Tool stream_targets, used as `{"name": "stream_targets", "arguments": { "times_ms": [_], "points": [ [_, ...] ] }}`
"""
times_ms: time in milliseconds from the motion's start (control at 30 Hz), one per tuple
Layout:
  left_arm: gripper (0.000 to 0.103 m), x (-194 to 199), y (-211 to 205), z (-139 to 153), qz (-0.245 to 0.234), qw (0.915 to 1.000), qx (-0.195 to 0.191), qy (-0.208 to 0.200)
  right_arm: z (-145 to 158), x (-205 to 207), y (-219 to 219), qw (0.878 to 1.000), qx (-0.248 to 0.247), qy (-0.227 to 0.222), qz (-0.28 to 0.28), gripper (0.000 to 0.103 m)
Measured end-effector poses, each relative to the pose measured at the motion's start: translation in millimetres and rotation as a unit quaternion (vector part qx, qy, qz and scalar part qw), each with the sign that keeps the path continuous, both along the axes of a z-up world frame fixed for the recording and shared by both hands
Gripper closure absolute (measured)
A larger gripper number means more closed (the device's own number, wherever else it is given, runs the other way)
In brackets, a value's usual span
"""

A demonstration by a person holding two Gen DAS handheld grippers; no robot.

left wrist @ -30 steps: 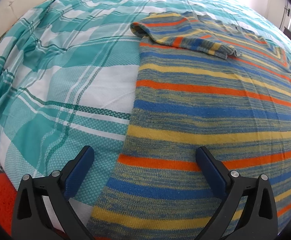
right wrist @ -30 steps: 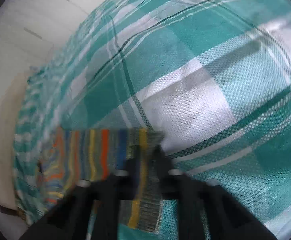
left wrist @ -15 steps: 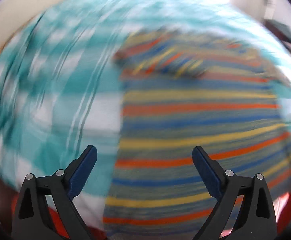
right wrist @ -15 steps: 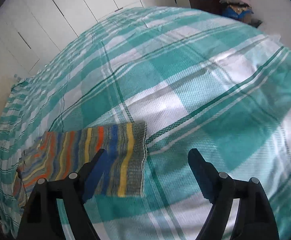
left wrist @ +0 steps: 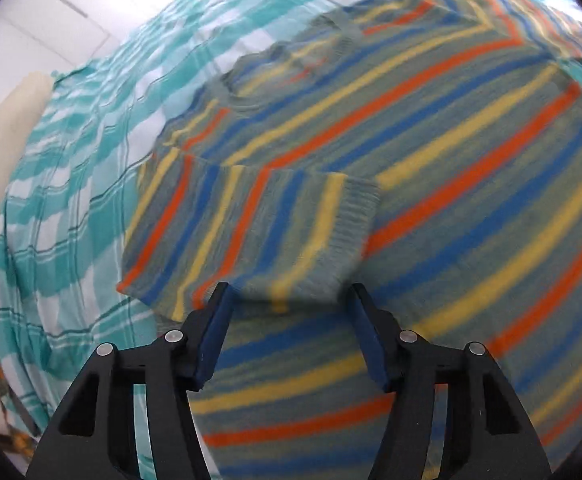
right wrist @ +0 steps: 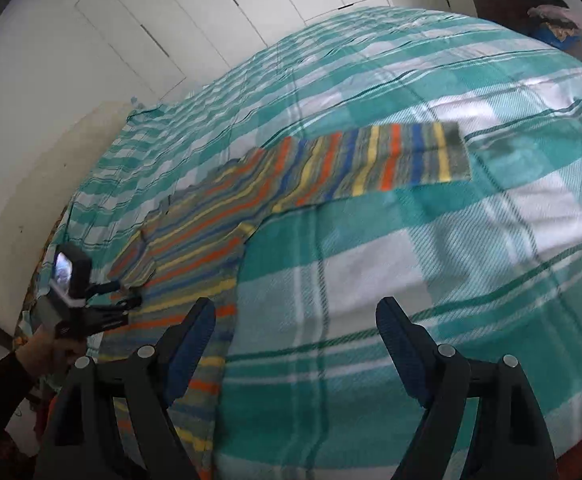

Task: Fold small clothes
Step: 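Open the right gripper and release the extended sleeve, then grasp the other sleeve cuff with the left gripper and pull it outward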

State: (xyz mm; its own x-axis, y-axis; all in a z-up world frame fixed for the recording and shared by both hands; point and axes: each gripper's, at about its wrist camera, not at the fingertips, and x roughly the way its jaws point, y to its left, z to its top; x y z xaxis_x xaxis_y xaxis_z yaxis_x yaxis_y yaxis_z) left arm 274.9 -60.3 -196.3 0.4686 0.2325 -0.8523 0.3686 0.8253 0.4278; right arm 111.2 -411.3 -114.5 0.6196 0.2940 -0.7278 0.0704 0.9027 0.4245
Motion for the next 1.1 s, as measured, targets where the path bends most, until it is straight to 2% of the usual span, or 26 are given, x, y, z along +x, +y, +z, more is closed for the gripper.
{"name": "stream_targets", "arguments": {
  "times_ms": [67, 100, 133, 200, 267, 300, 333, 367, 400, 467, 533, 600, 633, 767, 933, 1000, 1033, 1100],
  "points": [
    [0.053, 5, 4, 5, 0.013, 0.9996, -0.023, -0.007, -1, -2, 8, 1.0, -0.02, -0.002, 0.019, 0.021],
    [0.084, 5, 7, 6, 0.016, 0.9992, -0.036, -0.005, -2, -1, 10, 0.999, -0.031, -0.003, 0.03, 0.021],
    [0.096, 8, 8, 6, 0.018, 0.9985, -0.052, 0.005, -3, 0, 12, 0.999, -0.036, -0.003, 0.035, 0.021],
    [0.098, 9, 18, 17, 0.034, 0.9961, -0.081, -0.006, -7, 3, 17, 0.998, -0.039, 0.002, 0.039, 0.021],
    [0.098, 14, 38, 35, 0.075, 0.9877, -0.136, -0.016, -10, 6, 18, 0.998, -0.038, 0.005, 0.04, 0.021],
    [0.098, 17, 57, 47, 0.105, 0.9798, -0.168, -0.027, -11, 7, 18, 0.998, -0.039, 0.005, 0.04, 0.021],
    [0.098, 22, 84, 60, 0.141, 0.9679, -0.204, -0.04, -10, 6, 18, 0.998, -0.041, 0.004, 0.041, 0.021],
    [0.098, 25, 113, 71, 0.176, 0.9547, -0.235, -0.052, -9, 6, 20, 0.998, -0.044, 0.003, 0.043, 0.021],
    [0.098, 28, 150, 82, 0.218, 0.938, -0.261, -0.067, -10, 5, 20, 0.998, -0.049, 0.002, 0.043, 0.021],
    [0.098, 31, 205, 90, 0.28, 0.9141, -0.281, -0.084, -12, 5, 19, 0.998, -0.051, 0.005, 0.04, 0.021],
    [0.098, 36, 264, 88, 0.345, 0.893, -0.272, -0.098, -16, 8, 17, 0.998, -0.046, 0.015, 0.036, 0.021],
    [0.098, 35, 296, 81, 0.38, 0.8818, -0.262, -0.096, -22, 12, 17, 0.998, -0.046, 0.025, 0.031, 0.021],
    [0.098, 35, 314, 73, 0.401, 0.8735, -0.26, -0.09, -25, 14, 17, 0.998, -0.046, 0.03, 0.029, 0.021],
    [0.098, 29, 342, 50, 0.441, 0.8525, -0.269, -0.083, -35, 24, 22, 0.997, -0.051, 0.045, 0.029, 0.021],
    [0.099, 18, 370, 38, 0.475, 0.8266, -0.287, -0.093, -46, 30, 29, 0.995, -0.063, 0.063, 0.035, 0.021],
    [0.099, 15, 383, 32, 0.491, 0.8103, -0.309, -0.085, -49, 32, 29, 0.995, -0.064, 0.068, 0.035, 0.021],
    [0.098, 14, 392, 23, 0.502, 0.7956, -0.332, -0.066, -50, 32, 29, 0.995, -0.063, 0.069, 0.035, 0.021],
    [0.096, 8, 402, 13, 0.526, 0.7764, -0.342, -0.055, -52, 33, 28, 0.995, -0.06, 0.07, 0.033, 0.021]
  ]
}}
